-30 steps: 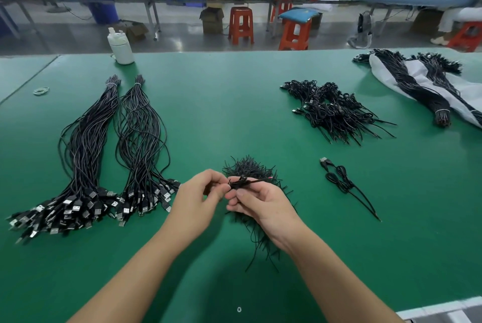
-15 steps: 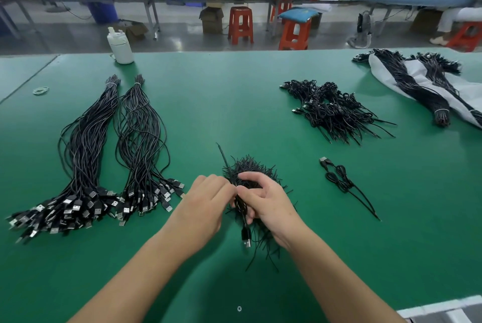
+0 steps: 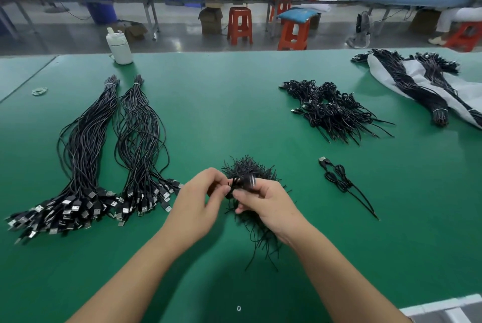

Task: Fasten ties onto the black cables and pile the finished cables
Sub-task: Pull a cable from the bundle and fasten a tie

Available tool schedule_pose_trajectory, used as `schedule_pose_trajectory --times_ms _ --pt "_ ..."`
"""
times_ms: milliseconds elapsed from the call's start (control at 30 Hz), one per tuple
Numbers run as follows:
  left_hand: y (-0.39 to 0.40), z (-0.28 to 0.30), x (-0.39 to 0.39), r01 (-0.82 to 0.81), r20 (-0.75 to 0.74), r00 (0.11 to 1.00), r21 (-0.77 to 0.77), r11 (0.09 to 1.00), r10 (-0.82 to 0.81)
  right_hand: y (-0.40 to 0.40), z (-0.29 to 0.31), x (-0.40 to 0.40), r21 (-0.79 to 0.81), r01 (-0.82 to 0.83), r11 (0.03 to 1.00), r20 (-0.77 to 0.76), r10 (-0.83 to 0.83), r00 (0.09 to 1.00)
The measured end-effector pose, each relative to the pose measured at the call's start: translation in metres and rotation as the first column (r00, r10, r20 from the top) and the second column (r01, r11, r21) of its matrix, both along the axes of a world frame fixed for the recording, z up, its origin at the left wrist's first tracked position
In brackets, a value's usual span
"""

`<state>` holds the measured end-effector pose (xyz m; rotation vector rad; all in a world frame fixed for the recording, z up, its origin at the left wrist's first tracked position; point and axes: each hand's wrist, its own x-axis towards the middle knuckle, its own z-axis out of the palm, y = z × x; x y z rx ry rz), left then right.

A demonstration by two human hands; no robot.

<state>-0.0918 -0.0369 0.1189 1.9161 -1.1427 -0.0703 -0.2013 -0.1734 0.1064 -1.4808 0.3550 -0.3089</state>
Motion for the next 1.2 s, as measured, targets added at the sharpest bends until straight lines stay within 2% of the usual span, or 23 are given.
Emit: schedule_pose_trajectory --times_ms 100,167,200,267,333,400,500,600,700,767,867,967,1067,1200 --pt "-0.003 0.000 -0.001 0.001 0.023 1.000 -0.011 1.000 0.000 -0.001 -0.002 0.001 -0.155 0.095 0.983 -0.021 -0.099 0.995" --pt "-0.004 0.000 0.000 0.027 0.179 0.983 0.002 1.000 -0.027 -0.003 -0.003 0.000 -0.161 0.062 0.985 -0.035 -0.069 0.997" --pt "-0.004 -0.001 0.001 0.050 0.315 0.947 0.037 0.998 -0.059 -0.003 -0.004 -0.001 -0.146 0.035 0.989 -0.046 -0.042 0.998" --pt "-0.005 -0.006 0.003 0.085 0.561 0.818 0.105 0.991 -0.130 -0.006 -0.006 -0.002 -0.093 -0.008 0.996 -0.062 0.002 0.998" --pt "-0.005 -0.010 0.007 0.124 0.660 0.734 0.103 0.987 -0.161 -0.009 -0.007 -0.004 -0.001 -0.042 0.999 -0.057 0.042 0.997" --pt "-0.006 -0.016 0.009 0.149 0.694 0.703 0.068 0.987 -0.154 -0.011 -0.009 -0.005 0.068 -0.070 0.995 -0.059 0.074 0.996" --pt "-0.014 -0.029 0.013 0.134 0.684 0.720 0.027 0.991 -0.116 -0.019 -0.007 -0.004 0.000 -0.076 0.997 -0.131 0.075 0.989" --pt "-0.020 -0.046 0.025 0.065 0.625 0.780 -0.018 0.998 -0.040 -0.040 -0.003 -0.001 -0.328 -0.059 0.943 -0.246 -0.025 0.969" --pt "-0.011 -0.071 0.050 -0.134 0.547 0.831 0.021 0.991 0.101 -0.076 -0.009 -0.001 -0.715 -0.089 0.694 -0.371 -0.268 0.889" --pt "0.004 -0.092 0.065 -0.246 0.537 0.829 0.101 0.964 0.155 -0.106 -0.017 -0.006 -0.841 -0.156 0.518 -0.421 -0.445 0.790" --pt "0.025 -0.120 0.078 -0.335 0.545 0.820 0.209 0.919 0.175 -0.149 -0.035 -0.021 -0.901 -0.238 0.362 -0.425 -0.637 0.642" --pt "0.030 -0.130 0.082 -0.369 0.483 0.848 0.245 0.896 0.218 -0.178 -0.049 -0.035 -0.895 -0.292 0.336 -0.445 -0.696 0.564" --pt "0.028 -0.131 0.083 -0.382 0.462 0.851 0.221 0.898 0.249 -0.192 -0.056 -0.039 -0.872 -0.332 0.360 -0.489 -0.680 0.546" --pt "0.029 -0.130 0.082 -0.391 0.462 0.845 0.195 0.900 0.268 -0.191 -0.065 -0.040 -0.918 -0.246 0.310 -0.396 -0.717 0.574"
